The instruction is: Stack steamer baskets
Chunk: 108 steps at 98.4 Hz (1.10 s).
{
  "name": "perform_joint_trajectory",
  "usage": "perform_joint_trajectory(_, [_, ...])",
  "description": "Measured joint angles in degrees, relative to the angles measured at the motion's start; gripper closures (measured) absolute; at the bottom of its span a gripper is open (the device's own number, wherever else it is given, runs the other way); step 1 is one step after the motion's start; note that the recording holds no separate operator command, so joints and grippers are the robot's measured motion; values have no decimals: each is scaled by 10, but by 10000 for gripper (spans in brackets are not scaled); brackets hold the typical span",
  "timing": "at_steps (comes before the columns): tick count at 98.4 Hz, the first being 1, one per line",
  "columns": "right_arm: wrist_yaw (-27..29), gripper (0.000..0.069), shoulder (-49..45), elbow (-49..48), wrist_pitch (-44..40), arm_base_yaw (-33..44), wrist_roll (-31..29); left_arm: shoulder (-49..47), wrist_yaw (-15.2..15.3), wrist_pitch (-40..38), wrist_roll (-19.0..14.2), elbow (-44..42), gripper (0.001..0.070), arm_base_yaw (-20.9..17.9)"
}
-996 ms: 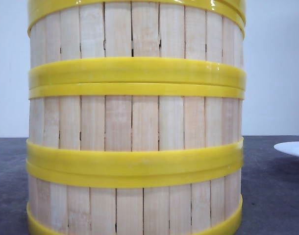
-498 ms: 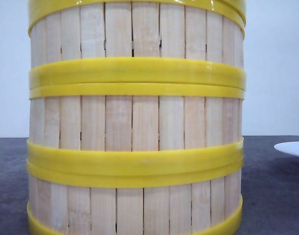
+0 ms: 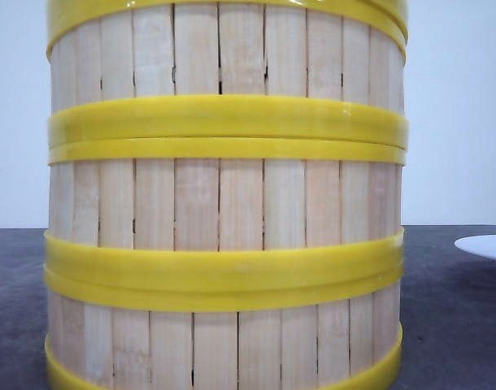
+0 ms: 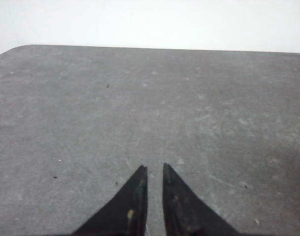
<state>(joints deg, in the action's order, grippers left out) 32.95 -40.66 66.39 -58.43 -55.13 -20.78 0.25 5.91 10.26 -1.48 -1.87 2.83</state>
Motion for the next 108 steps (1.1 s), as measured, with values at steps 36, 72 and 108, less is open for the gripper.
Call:
perform_joint_trajectory(36, [53,681,0,0,108,69,80,0,0,0,0,0,680,0])
perform_joint_trajectory(72, [-198,681,39,-76,272,405,208,0,0,0,0,0,680,0])
perform_joint_trajectory(108, [-274,681,207,-359,369,548,211,0,0,0,0,0,680,0])
